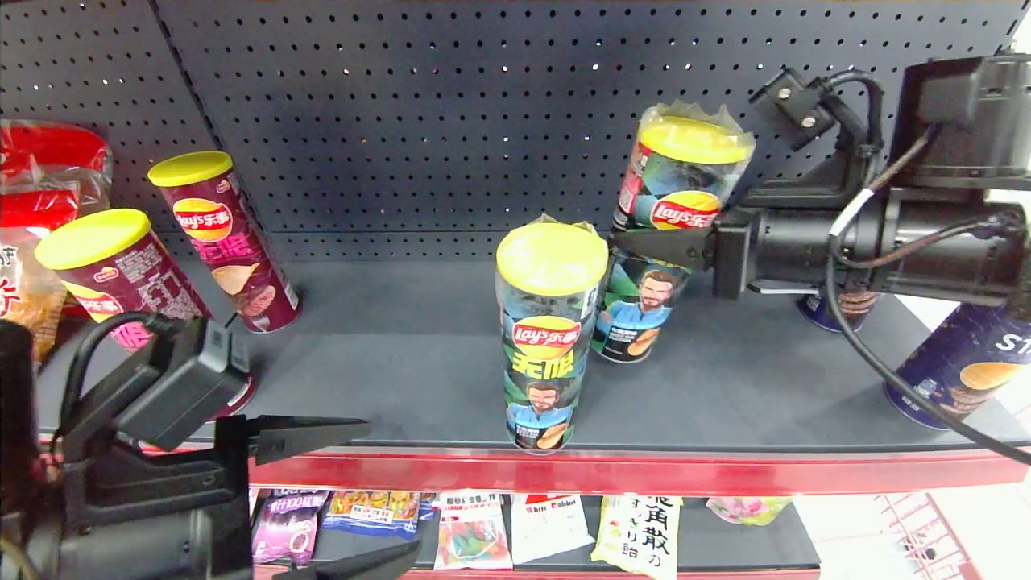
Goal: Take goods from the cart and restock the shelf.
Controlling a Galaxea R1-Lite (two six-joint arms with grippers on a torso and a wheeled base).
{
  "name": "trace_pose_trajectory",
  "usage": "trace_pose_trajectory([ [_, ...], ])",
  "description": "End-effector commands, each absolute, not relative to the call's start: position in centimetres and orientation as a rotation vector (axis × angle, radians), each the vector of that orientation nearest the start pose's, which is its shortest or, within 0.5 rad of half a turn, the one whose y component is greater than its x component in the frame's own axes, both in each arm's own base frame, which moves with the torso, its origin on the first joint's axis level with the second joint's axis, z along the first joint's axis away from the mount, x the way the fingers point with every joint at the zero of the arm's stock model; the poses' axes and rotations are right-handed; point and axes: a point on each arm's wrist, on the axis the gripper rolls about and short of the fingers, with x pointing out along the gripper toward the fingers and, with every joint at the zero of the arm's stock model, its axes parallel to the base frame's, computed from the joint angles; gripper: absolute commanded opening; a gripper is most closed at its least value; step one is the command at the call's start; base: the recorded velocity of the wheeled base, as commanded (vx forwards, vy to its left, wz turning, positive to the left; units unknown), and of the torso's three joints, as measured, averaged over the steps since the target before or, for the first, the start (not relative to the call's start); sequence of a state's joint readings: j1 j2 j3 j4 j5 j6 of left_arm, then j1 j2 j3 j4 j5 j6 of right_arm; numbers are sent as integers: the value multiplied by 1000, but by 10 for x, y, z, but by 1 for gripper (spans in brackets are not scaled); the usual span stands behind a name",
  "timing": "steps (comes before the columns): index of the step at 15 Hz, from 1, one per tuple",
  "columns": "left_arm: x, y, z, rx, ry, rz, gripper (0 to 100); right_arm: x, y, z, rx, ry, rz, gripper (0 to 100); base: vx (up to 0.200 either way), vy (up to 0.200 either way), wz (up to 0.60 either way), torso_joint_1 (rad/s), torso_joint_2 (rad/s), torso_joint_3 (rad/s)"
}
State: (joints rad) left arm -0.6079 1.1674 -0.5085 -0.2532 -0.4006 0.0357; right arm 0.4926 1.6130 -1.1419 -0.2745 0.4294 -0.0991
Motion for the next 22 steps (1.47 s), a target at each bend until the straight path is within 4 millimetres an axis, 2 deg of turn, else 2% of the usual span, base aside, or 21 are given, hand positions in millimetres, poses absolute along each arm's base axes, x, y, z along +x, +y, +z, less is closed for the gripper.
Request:
trace_pose_trajectory([
  [1, 99, -75, 188, 43, 344, -957, 100, 292, 168, 254, -98, 179, 930, 0, 0, 0, 0, 0, 0, 0],
  [2, 88, -65, 189, 14, 326, -929, 100, 304, 175, 254, -98, 167, 933, 0, 0, 0, 0, 0, 0, 0],
  [5, 71, -49, 189, -10, 301, -876, 100, 321, 187, 252, -98, 158, 939, 0, 0, 0, 0, 0, 0, 0],
  [8, 58, -40, 181, -12, 302, -850, 100, 322, 195, 245, -98, 177, 967, 0, 0, 0, 0, 0, 0, 0],
  [11, 56, -39, 182, -12, 306, -850, 100, 330, 202, 240, -98, 184, 971, 0, 0, 0, 0, 0, 0, 0],
  [18, 57, -39, 180, -10, 320, -843, 100, 324, 207, 238, -103, 191, 984, 0, 0, 0, 0, 0, 0, 0],
  [19, 57, -39, 180, -10, 322, -843, 100, 324, 206, 239, -103, 188, 982, 100, 0, 0, 0, 0, 0, 0],
  [22, 57, -39, 179, -10, 323, -843, 100, 315, 201, 238, -101, 206, 980, 100, 0, 0, 0, 0, 0, 0],
])
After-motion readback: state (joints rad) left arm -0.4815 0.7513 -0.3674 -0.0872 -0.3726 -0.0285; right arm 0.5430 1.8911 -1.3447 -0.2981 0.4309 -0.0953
